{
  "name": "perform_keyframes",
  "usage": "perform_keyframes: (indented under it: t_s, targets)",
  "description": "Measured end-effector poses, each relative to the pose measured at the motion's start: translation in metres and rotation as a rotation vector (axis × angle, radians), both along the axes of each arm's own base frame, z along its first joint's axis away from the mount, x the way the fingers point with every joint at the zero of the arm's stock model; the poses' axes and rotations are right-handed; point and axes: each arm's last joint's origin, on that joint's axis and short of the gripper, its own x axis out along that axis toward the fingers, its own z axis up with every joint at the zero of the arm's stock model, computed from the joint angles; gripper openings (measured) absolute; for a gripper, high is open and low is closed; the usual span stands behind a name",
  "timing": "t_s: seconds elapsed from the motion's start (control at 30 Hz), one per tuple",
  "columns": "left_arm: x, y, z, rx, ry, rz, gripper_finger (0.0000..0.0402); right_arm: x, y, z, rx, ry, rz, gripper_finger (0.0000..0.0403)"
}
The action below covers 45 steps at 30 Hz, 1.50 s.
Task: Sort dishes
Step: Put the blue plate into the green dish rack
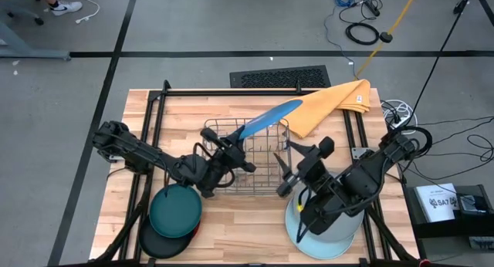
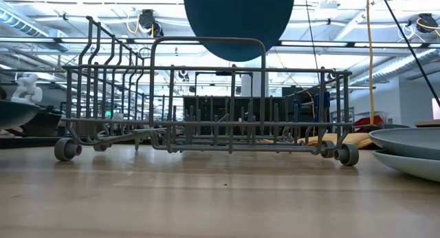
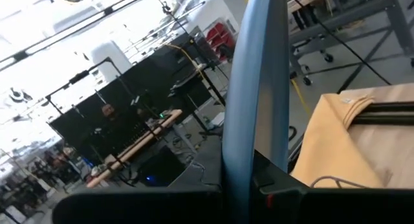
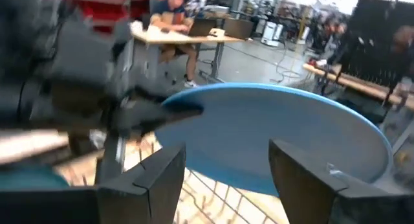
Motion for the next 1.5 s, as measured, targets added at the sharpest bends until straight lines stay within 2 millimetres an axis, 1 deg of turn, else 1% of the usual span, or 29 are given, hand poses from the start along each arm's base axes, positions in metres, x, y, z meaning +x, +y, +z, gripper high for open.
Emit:
perform_keyframes:
  t_s: [0.1,0.2,0.37,0.47,0.63,0.73,0.83,0.9,0.97,1.07,1.13,1.27,1.4,1.5]
  targets:
    - [0.0,0.0,0.0,-0.012,-0.019,-0.004,0.0007,0.002,-0.002,-0.001,-0.005,0.006,-0.007,0.0207]
    - [0.0,0.0,0.0,-0.047,-0.075,-0.019,0.0007,0.001,-0.003,-0.002,-0.018,0.022,-0.01,0.0206]
    - [0.0,0.0,0.003,-0.151,-0.252,-0.075,0.001,-0.001,-0.005,-0.004,-0.05,0.059,-0.012,0.0206]
    - [0.0,0.0,0.005,-0.213,-0.359,-0.101,0.0015,-0.002,0.001,-0.006,-0.098,0.126,0.018,0.0206]
    - [-0.004,0.001,0.014,-0.261,-0.498,-0.136,0.0018,0.001,0.019,-0.02,-0.187,0.285,0.111,0.0206]
    - [-0.008,0.002,0.021,-0.291,-0.6,-0.151,0.0019,0.008,0.032,-0.034,-0.244,0.394,0.168,0.0206]
    - [-0.012,0.004,0.026,-0.342,-0.71,-0.164,0.002,0.021,0.044,-0.056,-0.334,0.515,0.193,0.0206]
    - [-0.013,0.004,0.027,-0.375,-0.763,-0.191,0.002,0.032,0.051,-0.073,-0.44,0.612,0.194,0.0206]
    - [-0.013,0.002,0.028,-0.406,-0.806,-0.22,0.002,0.042,0.057,-0.09,-0.582,0.694,0.159,0.0205]
    - [-0.013,0.001,0.028,-0.431,-0.836,-0.241,0.0021,0.053,0.062,-0.107,-0.766,0.76,0.073,0.0205]
    - [-0.014,-0.001,0.028,-0.446,-0.852,-0.249,0.0021,0.059,0.061,-0.114,-0.816,0.764,0.028,0.0205]
    - [-0.015,-0.004,0.028,-0.481,-0.886,-0.266,0.0021,0.07,0.052,-0.122,-0.814,0.788,-0.005,0.0205]
    - [-0.017,-0.011,0.028,-0.507,-0.903,-0.29,0.0021,0.08,0.037,-0.123,-0.78,0.778,-0.049,0.0205]
    - [-0.019,-0.016,0.028,-0.514,-0.899,-0.304,0.0021,0.084,0.031,-0.123,-0.761,0.769,-0.066,0.0205]
